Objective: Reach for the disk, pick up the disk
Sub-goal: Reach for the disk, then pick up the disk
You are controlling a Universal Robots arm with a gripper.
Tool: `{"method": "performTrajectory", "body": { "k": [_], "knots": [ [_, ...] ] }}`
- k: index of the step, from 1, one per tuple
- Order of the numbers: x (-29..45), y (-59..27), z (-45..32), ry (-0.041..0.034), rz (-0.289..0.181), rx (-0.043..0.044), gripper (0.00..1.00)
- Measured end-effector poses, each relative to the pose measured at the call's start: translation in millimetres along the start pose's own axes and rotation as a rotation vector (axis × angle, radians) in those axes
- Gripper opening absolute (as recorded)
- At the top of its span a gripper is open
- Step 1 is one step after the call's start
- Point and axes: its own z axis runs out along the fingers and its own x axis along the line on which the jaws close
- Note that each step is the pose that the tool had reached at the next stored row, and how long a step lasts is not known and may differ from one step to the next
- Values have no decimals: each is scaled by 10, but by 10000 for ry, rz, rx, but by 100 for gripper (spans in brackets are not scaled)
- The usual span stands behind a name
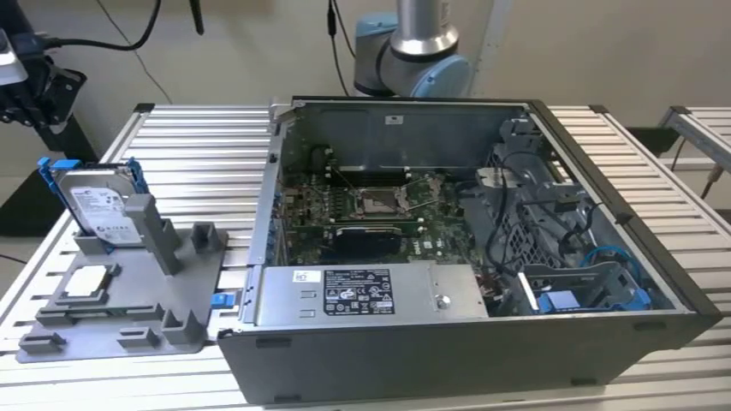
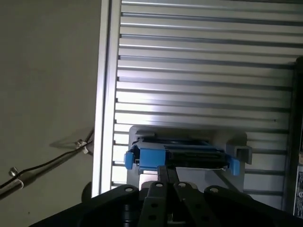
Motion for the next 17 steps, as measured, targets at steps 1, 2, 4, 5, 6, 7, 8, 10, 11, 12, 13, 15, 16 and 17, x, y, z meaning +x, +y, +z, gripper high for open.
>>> {"method": "performTrajectory", "body": {
  "k": [1, 2, 4, 5, 6, 7, 8, 10, 11, 12, 13, 15, 16, 17],
  "knots": [
    [21, 7, 3, -1, -16, -1, 0],
    [40, 16, 7, 0, -36, -1, 0],
    [68, 32, 13, 2, -86, -1, 0],
    [80, 38, 16, 3, -109, -1, 0],
    [91, 43, 19, 4, -133, 0, 0],
    [101, 48, 22, 4, -149, -1, 0],
    [109, 51, 25, 5, -158, 0, 0],
    [113, 52, 28, 4, -164, -1, 0],
    [113, 52, 28, 4, -165, -1, 0],
    [114, 52, 27, 6, -165, 0, 0],
    [114, 52, 27, 6, -164, 0, 0],
    [115, 53, 28, 5, -164, 0, 0],
    [115, 53, 28, 5, -164, 0, 0],
    [115, 53, 27, 6, -164, 0, 0]
  ]
}}
